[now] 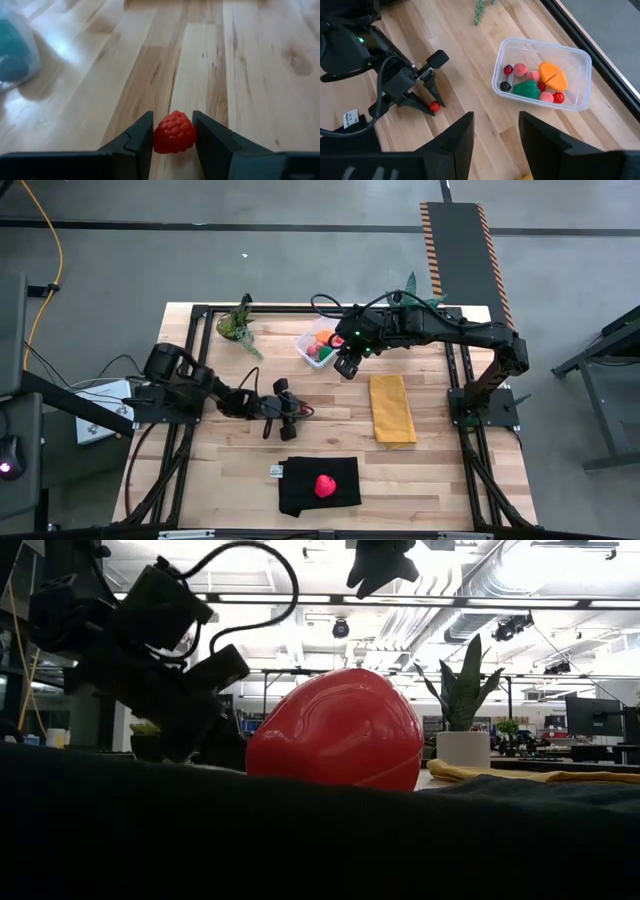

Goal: Pick and placing Produce into tupperware
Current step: Put the red raspberry into the transparent bin

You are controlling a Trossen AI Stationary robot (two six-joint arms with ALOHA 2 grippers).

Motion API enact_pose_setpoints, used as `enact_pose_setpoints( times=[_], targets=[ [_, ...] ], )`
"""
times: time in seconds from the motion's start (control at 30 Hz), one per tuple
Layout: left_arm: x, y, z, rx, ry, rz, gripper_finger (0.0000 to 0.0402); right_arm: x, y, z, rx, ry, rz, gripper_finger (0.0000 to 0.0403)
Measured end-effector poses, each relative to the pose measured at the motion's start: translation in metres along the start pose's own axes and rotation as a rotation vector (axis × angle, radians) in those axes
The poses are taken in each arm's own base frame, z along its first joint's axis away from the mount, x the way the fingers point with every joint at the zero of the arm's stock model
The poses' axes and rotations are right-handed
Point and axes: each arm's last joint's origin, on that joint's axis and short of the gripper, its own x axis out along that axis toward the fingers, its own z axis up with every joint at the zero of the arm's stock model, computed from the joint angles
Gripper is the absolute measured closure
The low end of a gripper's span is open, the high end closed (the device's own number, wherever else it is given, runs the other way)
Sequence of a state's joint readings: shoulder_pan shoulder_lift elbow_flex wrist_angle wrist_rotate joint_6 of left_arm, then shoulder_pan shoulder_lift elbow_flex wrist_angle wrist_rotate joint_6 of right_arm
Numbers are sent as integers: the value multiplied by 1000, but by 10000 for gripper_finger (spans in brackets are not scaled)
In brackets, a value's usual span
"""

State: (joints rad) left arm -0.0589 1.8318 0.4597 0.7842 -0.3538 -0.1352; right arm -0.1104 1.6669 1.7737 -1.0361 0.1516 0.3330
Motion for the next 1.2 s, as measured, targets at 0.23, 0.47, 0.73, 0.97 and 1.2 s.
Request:
enact_pose_setpoints(
  times=[0.23,0.47,0.73,0.97,1.2],
  targets=[
    [-13,3,13,4,12,-8,285,0,0,0,-23,-3,-7,256],
    [-35,8,31,7,20,-12,285,0,0,0,-27,-4,-9,256],
    [-63,16,35,17,144,-58,285,0,0,1,-25,-12,-7,256],
    [-85,23,38,23,194,-79,285,0,0,2,-15,-23,-4,256],
    [-108,29,44,-19,203,-130,285,0,1,4,-10,-44,3,256]
  ],
)
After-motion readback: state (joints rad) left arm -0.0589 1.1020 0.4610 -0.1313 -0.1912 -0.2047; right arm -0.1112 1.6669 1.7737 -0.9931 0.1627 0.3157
